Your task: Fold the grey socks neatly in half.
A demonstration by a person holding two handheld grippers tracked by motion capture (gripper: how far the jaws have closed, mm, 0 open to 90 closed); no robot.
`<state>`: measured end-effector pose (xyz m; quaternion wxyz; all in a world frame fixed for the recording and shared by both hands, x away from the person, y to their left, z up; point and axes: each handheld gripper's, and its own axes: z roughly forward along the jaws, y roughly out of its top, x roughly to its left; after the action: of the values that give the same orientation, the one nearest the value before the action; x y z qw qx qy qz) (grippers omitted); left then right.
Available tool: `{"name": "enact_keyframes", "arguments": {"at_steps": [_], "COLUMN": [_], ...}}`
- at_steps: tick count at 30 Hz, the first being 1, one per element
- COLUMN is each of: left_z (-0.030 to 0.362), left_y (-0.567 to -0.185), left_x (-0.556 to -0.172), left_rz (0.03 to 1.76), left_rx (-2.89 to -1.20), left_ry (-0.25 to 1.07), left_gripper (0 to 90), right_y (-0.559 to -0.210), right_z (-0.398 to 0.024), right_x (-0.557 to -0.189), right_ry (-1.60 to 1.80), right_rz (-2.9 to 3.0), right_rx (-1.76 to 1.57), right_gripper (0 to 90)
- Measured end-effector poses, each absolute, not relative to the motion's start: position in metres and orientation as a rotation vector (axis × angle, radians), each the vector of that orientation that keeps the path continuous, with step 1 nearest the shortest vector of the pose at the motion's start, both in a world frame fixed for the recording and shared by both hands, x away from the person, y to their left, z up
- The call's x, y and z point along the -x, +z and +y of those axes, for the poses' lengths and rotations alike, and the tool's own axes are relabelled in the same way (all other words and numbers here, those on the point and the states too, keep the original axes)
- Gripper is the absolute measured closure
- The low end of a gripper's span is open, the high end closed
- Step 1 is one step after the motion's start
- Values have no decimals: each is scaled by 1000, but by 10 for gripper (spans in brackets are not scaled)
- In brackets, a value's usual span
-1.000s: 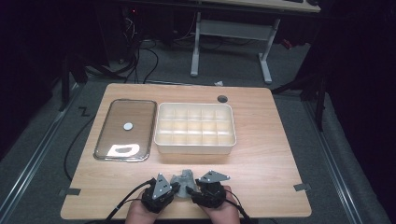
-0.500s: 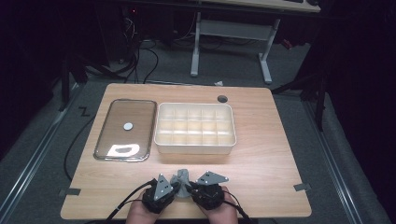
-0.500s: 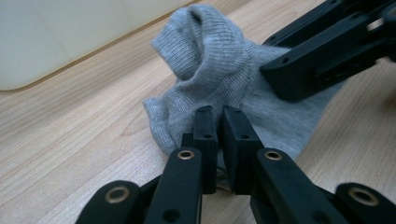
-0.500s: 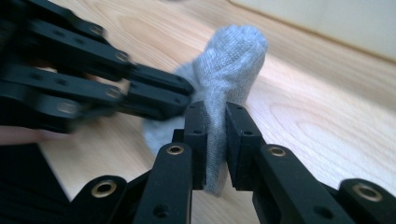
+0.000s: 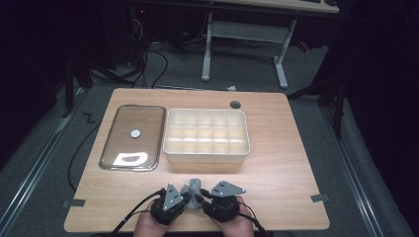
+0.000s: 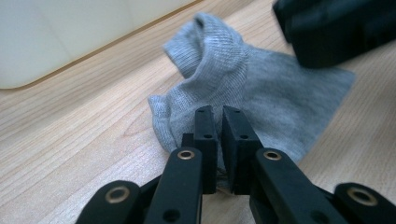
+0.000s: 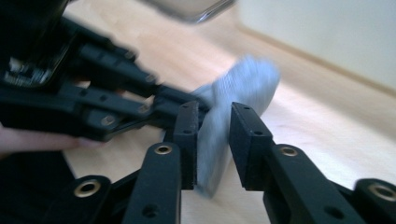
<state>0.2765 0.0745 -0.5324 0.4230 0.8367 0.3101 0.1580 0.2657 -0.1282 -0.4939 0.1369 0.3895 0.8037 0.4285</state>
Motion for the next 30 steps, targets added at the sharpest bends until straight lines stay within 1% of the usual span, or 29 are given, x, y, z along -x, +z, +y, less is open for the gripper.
{"name": "enact_keyframes", "arguments": {"at_steps": [3, 4, 5, 6, 7, 8, 9, 14, 21, 30], "left_z": [74, 75, 75, 75, 75, 74, 74, 72, 60, 51], "left_y": [-532, -532, -532, -532, -532, -532, -532, -532, -530, -530], "left_x": [-277, -277, -277, -278, -278, -278, -278, -281, -291, -290], "left_rz": [789, 792, 792, 798, 798, 801, 806, 821, 813, 794], "left_rx": [-2088, -2087, -2087, -2087, -2087, -2085, -2083, -2077, -2100, -2110], "left_ry": [389, 388, 388, 387, 387, 390, 392, 396, 407, 444], "left_gripper": [846, 846, 846, 846, 846, 846, 846, 846, 845, 840], "right_y": [-495, -498, -498, -503, -503, -508, -511, -517, -512, -503], "right_z": [-137, -139, -139, -140, -140, -138, -136, -129, -126, -121], "right_x": [-271, -273, -273, -276, -276, -277, -278, -281, -285, -286], "right_ry": [1169, 1136, 1136, 1089, 1089, 1059, 1057, 1035, 1017, 1043], "right_rz": [2280, 2267, 2267, 2269, 2269, 2274, 2292, 2329, 2313, 2307], "right_rx": [-1169, -1179, -1179, -1199, -1199, -1209, -1215, -1235, -1199, -1157], "right_gripper": [722, 746, 746, 824, 824, 875, 887, 892, 897, 900]}}
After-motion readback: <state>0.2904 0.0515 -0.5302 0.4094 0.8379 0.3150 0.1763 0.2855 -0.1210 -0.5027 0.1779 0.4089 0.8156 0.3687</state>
